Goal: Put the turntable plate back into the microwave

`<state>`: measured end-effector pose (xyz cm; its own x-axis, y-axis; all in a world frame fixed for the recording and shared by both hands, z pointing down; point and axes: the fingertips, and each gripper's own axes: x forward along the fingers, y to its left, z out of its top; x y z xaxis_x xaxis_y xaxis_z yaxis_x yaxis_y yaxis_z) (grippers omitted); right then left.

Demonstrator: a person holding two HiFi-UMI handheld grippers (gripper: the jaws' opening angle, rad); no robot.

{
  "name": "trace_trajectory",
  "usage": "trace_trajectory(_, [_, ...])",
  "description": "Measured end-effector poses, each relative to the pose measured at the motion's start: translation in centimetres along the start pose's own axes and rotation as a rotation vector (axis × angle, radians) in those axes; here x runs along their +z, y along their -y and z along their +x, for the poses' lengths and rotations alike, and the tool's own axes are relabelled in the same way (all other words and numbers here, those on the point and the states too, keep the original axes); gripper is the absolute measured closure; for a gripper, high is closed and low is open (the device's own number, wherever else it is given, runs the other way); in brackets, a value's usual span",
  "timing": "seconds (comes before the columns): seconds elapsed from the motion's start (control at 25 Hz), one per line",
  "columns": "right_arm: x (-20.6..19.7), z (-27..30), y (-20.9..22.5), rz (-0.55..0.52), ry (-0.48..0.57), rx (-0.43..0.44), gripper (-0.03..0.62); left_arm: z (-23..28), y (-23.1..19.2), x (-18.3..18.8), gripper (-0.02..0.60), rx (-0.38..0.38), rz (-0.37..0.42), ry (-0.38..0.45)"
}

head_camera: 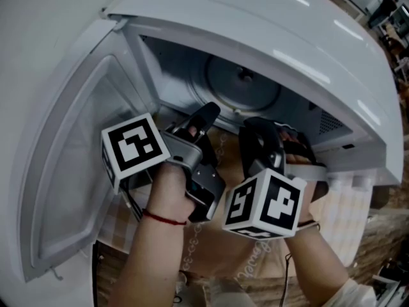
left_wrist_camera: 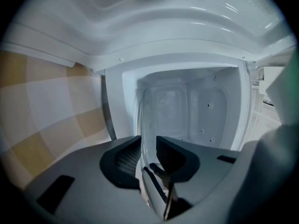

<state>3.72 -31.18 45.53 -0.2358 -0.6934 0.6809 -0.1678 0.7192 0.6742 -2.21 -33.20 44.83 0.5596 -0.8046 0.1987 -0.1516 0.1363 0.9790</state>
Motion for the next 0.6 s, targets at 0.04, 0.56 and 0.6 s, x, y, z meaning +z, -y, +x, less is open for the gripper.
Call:
trace_trajectory(0.04, [-0.03,0.03,-0.04,0.002,0.001,0.002,0.534,-0.08,-0.10,-0.12,0.488,0.000,-0.004,-0.002])
trace_trajectory(0.56, [0.26,-0.04,-0.11,0.009,0.028,-0.013,0.534,-0.54,-0.39,-0.52,0.488,-0.048,-0.069,0.015])
trace_trajectory(0.6, [0.27,-0.04,-0.14,0.007,0.028,-0.011,0.534,-0.55,-0.38,-0.53,0.488,-0.052,-0.073,0.016])
